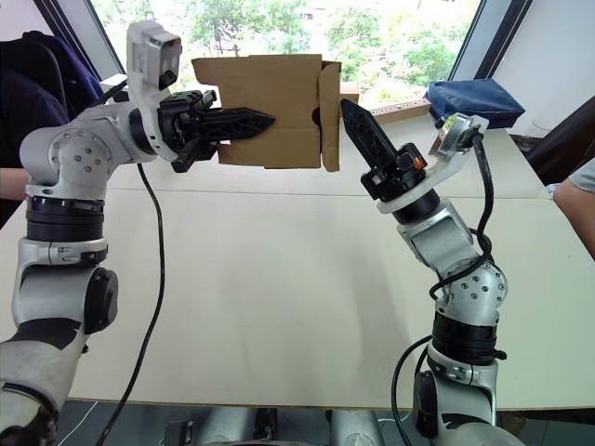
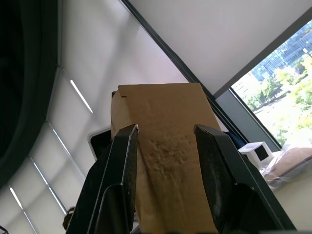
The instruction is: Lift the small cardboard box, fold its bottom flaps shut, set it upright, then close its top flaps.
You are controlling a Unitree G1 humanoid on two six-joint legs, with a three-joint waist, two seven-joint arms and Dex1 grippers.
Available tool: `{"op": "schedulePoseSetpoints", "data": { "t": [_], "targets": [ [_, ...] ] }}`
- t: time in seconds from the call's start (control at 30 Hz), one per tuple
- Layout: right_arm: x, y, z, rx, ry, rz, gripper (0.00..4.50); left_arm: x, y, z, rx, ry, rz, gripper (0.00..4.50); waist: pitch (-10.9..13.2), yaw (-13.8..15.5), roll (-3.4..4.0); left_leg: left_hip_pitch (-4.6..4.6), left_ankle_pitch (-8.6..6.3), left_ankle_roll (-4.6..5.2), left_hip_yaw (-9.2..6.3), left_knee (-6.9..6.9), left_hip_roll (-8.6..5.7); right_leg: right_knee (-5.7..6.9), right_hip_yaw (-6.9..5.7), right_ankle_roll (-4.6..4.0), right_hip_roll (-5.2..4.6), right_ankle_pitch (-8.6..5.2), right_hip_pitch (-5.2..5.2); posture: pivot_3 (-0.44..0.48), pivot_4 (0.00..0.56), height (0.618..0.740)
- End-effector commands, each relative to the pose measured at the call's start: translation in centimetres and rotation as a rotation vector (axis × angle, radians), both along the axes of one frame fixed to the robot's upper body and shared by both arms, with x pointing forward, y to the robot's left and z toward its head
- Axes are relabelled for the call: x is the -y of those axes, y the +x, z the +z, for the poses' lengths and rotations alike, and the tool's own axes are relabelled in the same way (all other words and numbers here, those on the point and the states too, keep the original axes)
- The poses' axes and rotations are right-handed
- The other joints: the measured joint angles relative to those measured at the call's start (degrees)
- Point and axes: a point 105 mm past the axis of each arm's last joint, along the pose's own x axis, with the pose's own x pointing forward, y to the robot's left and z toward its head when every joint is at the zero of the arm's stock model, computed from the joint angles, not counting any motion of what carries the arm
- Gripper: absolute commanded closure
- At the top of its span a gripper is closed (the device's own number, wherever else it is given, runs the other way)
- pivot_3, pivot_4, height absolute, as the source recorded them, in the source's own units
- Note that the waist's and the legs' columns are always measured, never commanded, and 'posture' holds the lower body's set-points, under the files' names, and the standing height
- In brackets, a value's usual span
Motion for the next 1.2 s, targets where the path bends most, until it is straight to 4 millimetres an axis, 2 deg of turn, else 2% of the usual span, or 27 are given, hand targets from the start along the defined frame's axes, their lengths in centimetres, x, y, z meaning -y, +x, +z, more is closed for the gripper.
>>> {"op": "schedulePoseSetpoints", "data": {
  "t": [0.03,0.4,0.67,1.07,1.2],
  "targets": [
    [0.1,-1.1,1.0,0.061,0.012,0.016,2.63,-0.1,-0.4,1.6,0.068,-0.015,0.003,4.5,0.0,0.0,0.0,0.0,0.0,0.0,0.0,0.0,0.0,0.0,0.0,0.0,0.0,0.0,0.0,0.0,0.15,0.74],
    [0.3,-0.3,0.4,0.03,0.027,-0.008,2.63,0.0,-0.6,1.6,0.066,-0.016,-0.005,4.5,0.0,0.0,0.0,0.0,0.0,0.0,0.0,0.0,0.0,0.0,0.0,0.0,0.0,0.0,0.0,0.0,0.15,0.74],
    [-0.7,0.3,0.5,0.03,0.005,-0.052,2.63,-0.1,-0.7,1.7,0.071,-0.017,-0.009,4.5,0.0,0.0,0.0,0.0,0.0,0.0,0.0,0.0,0.0,0.0,0.0,0.0,0.0,0.0,0.0,0.0,0.15,0.74],
    [-2.9,-0.9,1.3,0.059,0.04,0.012,2.63,0.0,-0.3,1.6,0.068,-0.028,0.004,4.5,0.0,0.0,0.0,0.0,0.0,0.0,0.0,0.0,0.0,0.0,0.0,0.0,0.0,0.0,0.0,0.0,0.15,0.74],
    [-3.0,-0.7,1.4,0.052,0.061,-0.005,2.63,0.1,-0.3,1.6,0.068,-0.031,0.006,4.5,0.0,-0.1,0.0,0.0,0.0,0.0,0.0,0.0,0.0,0.0,0.0,0.0,0.0,0.0,-0.01,0.0,0.15,0.74]
  ]
}}
